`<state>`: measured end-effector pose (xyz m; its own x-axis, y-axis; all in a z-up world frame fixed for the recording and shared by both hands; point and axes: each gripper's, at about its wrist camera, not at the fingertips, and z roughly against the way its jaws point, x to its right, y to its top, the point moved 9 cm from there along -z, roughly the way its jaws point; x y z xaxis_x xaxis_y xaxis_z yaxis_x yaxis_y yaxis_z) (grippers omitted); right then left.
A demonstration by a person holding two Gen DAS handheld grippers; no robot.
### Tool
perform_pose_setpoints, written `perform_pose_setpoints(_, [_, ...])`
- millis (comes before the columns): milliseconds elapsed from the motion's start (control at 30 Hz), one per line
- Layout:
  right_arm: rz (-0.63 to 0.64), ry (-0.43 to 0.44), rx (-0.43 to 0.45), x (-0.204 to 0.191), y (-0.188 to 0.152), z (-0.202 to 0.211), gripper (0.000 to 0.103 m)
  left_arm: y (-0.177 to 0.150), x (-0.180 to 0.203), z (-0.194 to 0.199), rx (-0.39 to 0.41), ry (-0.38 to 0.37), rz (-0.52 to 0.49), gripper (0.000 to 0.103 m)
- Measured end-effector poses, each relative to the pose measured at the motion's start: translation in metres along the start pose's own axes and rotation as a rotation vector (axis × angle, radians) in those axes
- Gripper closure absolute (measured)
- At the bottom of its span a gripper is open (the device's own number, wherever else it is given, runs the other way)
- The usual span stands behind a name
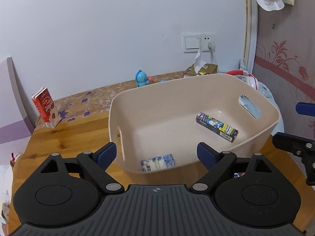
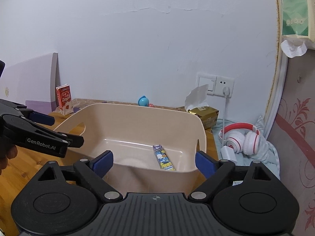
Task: Organize objects
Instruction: 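Grasp the black cube with left gripper while right gripper grasps the tea-leaf bag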
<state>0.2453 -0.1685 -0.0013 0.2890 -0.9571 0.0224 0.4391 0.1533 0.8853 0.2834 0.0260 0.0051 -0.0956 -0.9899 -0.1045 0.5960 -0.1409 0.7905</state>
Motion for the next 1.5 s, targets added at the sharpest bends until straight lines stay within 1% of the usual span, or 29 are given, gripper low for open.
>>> perform_pose_setpoints(67, [0.001,0.002,-0.003,0.000,-0.005,0.005,0.005,-0.006,-0.001,0.005,0.003,-0.005,0.002,0.012])
perform_pose_setpoints(267, [0.006,0.016,-0.024,-0.002,-0.024,0.016,0.005,-0.026,-0.008,0.015,-0.005,0.001,0.012,0.012])
perform_pose_setpoints(400, [0.003,0.033,-0.055,-0.003,-0.038,0.020,0.003,-0.039,-0.017,0.017,-0.029,0.003,0.038,0.012])
perform_pose_setpoints(533, [0.012,0.040,-0.078,-0.004,-0.052,0.022,0.003,-0.052,-0.022,0.023,-0.033,-0.018,0.072,0.012])
perform_pose_setpoints(733, [0.007,0.043,-0.111,-0.005,-0.071,0.020,0.002,-0.072,-0.025,0.027,-0.055,-0.026,0.077,0.012])
perform_pose_setpoints(1100, [0.020,0.032,-0.183,-0.009,-0.110,0.007,0.002,-0.120,-0.028,0.008,-0.144,-0.073,0.154,0.012])
perform_pose_setpoints(1200, [0.026,0.024,-0.200,-0.008,-0.119,0.003,0.002,-0.128,-0.027,0.003,-0.157,-0.086,0.167,0.012])
perform_pose_setpoints(1300, [0.028,0.017,-0.212,-0.006,-0.126,-0.001,0.002,-0.132,-0.026,-0.002,-0.170,-0.072,0.161,0.012])
perform_pose_setpoints(1367, [0.024,0.014,-0.218,-0.005,-0.129,-0.004,0.002,-0.135,-0.025,-0.006,-0.181,-0.084,0.169,0.012])
perform_pose_setpoints(1500, [0.019,0.007,-0.224,-0.001,-0.133,-0.011,0.007,-0.139,-0.026,-0.014,-0.206,-0.103,0.207,0.013])
